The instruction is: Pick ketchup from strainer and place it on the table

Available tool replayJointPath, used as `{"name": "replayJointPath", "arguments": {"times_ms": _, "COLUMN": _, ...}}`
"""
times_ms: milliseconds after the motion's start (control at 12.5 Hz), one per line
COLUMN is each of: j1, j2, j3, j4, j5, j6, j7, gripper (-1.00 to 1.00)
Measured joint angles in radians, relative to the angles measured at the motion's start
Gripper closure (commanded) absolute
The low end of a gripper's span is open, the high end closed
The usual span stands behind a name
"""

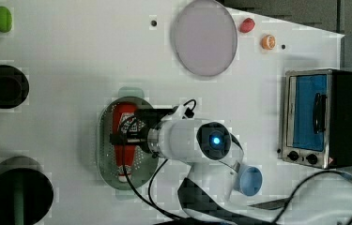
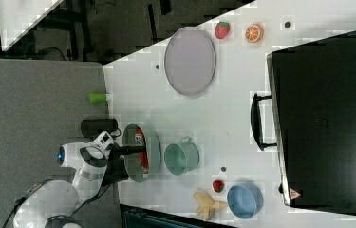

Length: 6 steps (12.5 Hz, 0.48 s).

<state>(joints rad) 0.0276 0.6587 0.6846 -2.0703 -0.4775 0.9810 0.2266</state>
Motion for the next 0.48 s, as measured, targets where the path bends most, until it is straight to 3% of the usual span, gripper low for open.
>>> {"name": "replayJointPath", "arguments": {"times_ms": 240, "j1": 0.014, "j2": 0.049, "j3": -0.025, "j4": 0.008, "j5": -0.018, "j6": 0.03, "j7": 0.079, "gripper": -0.91}}
{"name": "replayJointPath", "arguments": {"times_ms": 480, "j1": 0.038, "j2": 0.066, "j3": -0.058, "j4": 0.014, "j5": -0.047, "j6": 0.051, "j7": 0.094, "gripper": -0.2}}
